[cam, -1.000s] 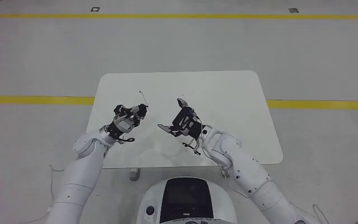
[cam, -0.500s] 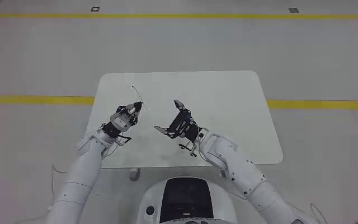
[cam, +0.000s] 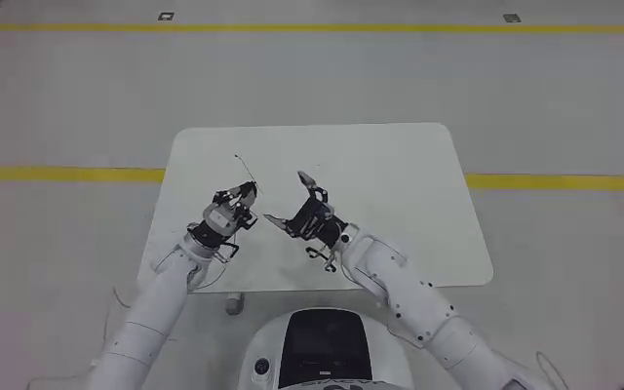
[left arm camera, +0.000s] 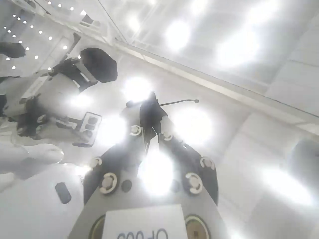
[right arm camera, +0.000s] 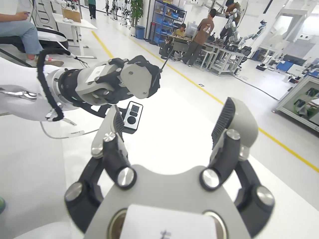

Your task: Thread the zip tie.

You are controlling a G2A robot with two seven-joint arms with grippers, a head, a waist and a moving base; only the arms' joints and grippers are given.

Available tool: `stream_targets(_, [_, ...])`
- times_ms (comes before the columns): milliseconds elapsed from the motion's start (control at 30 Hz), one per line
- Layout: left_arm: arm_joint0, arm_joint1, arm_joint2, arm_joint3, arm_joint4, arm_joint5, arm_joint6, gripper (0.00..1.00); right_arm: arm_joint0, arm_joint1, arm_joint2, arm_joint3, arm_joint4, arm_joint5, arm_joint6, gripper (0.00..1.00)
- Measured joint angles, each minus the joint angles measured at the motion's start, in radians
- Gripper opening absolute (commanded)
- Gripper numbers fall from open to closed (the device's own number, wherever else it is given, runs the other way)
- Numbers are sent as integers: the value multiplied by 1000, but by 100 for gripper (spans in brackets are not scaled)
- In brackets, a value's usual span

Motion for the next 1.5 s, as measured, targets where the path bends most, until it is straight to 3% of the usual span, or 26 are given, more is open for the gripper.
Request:
stream_targets(100, [-3,3,6,2,0,0,2,0,8,-3,-6,4,-15,7,-4,34])
stream_targets(300, [-3,2,5,2,0,0,2,0,27,-9,-24,15,-32,1,8,31])
stream_targets(500, [-3,2,5,2,0,0,2,0,39,-16,-39,30,-29,-4,10,21])
stream_targets(733, [-3,2,5,2,0,0,2,0,53,-23,-48,40,-31,0,0,24])
stream_targets(1033, [-3,2,5,2,0,0,2,0,69,-32,-61,54,-31,-5,-11,10])
stream_targets(1500, [-3,2,5,2,0,0,2,0,84,-38,-63,67,-31,-6,-13,0])
